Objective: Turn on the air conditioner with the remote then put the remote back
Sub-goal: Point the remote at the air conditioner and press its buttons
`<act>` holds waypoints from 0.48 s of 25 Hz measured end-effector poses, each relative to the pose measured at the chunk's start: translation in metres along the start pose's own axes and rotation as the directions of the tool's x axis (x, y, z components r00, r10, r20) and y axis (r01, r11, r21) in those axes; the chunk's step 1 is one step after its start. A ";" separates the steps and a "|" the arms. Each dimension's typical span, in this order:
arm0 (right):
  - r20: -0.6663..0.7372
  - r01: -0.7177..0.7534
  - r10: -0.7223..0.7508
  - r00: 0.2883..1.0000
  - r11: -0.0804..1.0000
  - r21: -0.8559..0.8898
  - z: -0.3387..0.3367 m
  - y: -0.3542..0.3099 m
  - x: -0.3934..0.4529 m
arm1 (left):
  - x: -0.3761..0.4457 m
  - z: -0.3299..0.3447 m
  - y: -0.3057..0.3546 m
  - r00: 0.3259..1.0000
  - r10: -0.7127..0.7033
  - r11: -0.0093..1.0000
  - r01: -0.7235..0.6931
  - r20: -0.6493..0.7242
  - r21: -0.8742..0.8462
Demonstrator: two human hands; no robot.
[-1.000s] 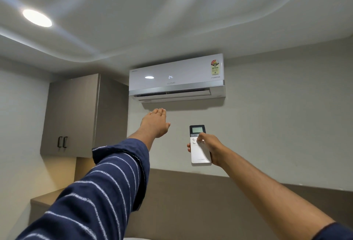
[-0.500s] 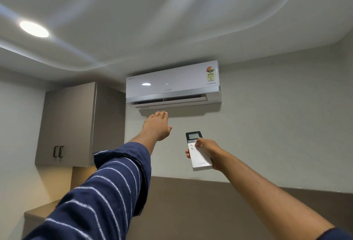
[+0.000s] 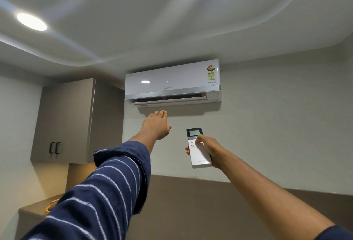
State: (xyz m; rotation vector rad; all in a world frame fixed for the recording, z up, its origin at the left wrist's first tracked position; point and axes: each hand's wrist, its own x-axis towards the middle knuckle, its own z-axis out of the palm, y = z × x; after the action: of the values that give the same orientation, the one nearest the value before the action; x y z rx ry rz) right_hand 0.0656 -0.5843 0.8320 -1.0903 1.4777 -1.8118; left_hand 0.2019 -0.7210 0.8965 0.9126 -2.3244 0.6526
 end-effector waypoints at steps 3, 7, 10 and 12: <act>0.001 -0.001 0.001 1.000 1.000 0.003 0.003 -0.002 0.004 | 0.002 0.003 -0.004 1.000 -0.009 1.000 0.009 0.003 0.002; -0.008 -0.017 0.017 1.000 1.000 0.011 0.006 -0.003 0.009 | 0.005 0.007 -0.005 1.000 -0.013 1.000 0.013 0.009 0.005; -0.007 -0.021 0.021 1.000 1.000 0.015 0.003 -0.003 0.013 | 0.008 0.010 -0.003 1.000 -0.020 1.000 0.020 0.007 -0.004; -0.002 -0.023 0.023 1.000 1.000 0.021 0.000 -0.003 0.014 | 0.009 0.012 -0.002 1.000 -0.022 1.000 0.022 0.012 -0.005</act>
State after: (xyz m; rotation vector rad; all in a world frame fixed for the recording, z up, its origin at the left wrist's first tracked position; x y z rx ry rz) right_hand 0.0583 -0.5951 0.8379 -1.0576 1.4630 -1.8092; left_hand 0.1935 -0.7340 0.8939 0.9411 -2.3224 0.6338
